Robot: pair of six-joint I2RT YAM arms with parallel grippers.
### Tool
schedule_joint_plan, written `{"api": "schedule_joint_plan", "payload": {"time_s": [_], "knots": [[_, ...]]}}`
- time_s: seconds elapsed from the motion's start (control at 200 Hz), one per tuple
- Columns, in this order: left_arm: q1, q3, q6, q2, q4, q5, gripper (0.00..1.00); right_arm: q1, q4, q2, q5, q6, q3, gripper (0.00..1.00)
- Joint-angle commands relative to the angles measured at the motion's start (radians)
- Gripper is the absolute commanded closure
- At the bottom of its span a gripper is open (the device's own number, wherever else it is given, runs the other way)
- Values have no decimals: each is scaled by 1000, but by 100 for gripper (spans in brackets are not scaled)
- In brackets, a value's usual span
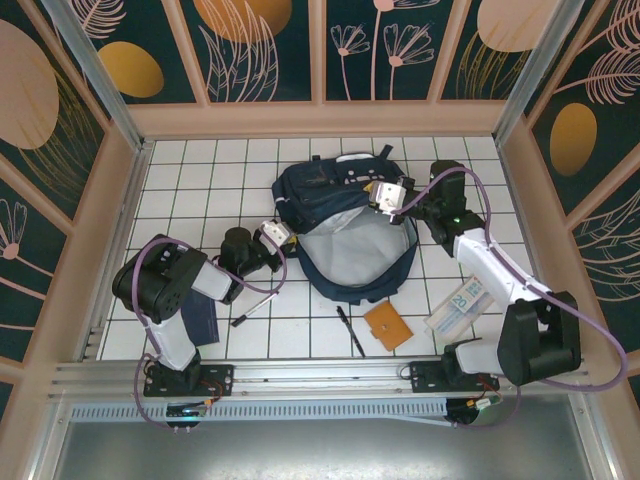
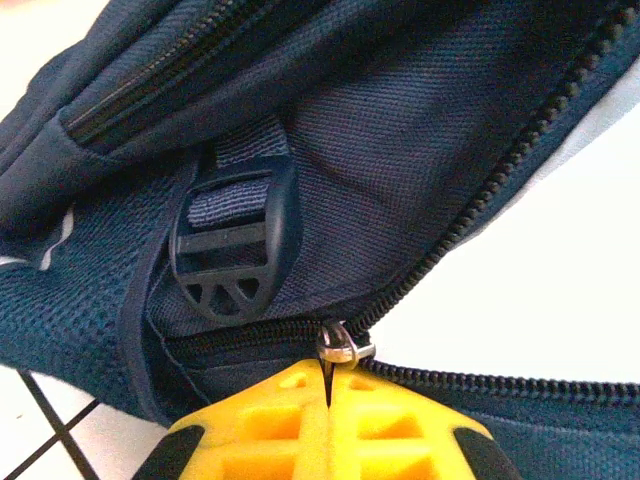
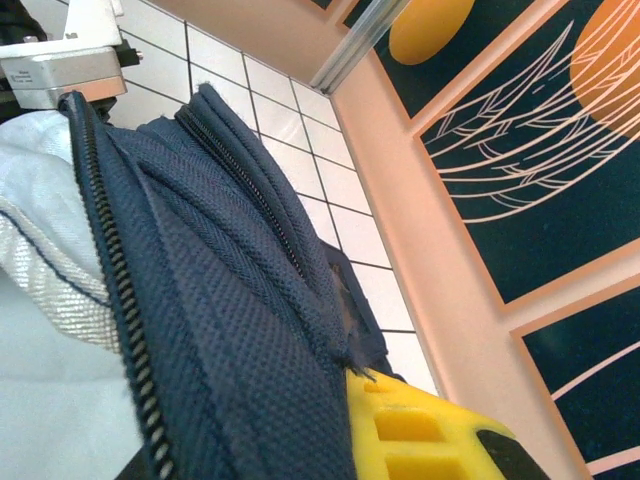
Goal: Pack the student bag
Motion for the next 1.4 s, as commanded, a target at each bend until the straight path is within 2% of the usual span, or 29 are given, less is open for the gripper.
{"api": "schedule_joint_plan", "payload": {"time_s": [0.0,0.2,0.38,0.48,0.545,0.621,0.746,0.841,0.951,1.081,1.206,1.266,1.361,1.396], "knots": [[2,1,-55,-43,-2,-81,100,9,30,-72,-18,-49,23,100],[7,40,-145,-78,-72,-283,100,12,8,-84,-11,-80,20,100],[45,24,-279,-61,2,-334,100,29,-15,-84,-4,-113,22,100],[56,6,-291,-52,58,-330,100,37,-22,-84,-4,-121,28,100],[59,8,-262,-47,81,-276,100,43,-29,-87,0,-128,30,100],[67,32,-264,-32,43,-277,100,46,-26,-93,-14,-125,31,100],[115,51,-397,45,132,-164,100,54,-4,-117,-48,-110,27,100],[130,54,-465,101,198,-156,100,62,23,-132,-71,-91,24,100],[130,83,-449,116,155,-120,100,78,24,-134,-68,-96,31,100],[132,93,-452,104,94,-211,100,90,20,-130,-80,-91,43,100],[137,116,-444,112,58,-180,100,92,27,-124,-63,-83,43,100],[137,133,-453,110,9,-210,91,91,38,-118,-50,-80,37,100],[136,136,-435,90,-3,-200,82,94,76,-101,-31,-48,33,100],[136,121,-432,72,19,-183,69,97,100,-90,-16,-26,31,100]]}}
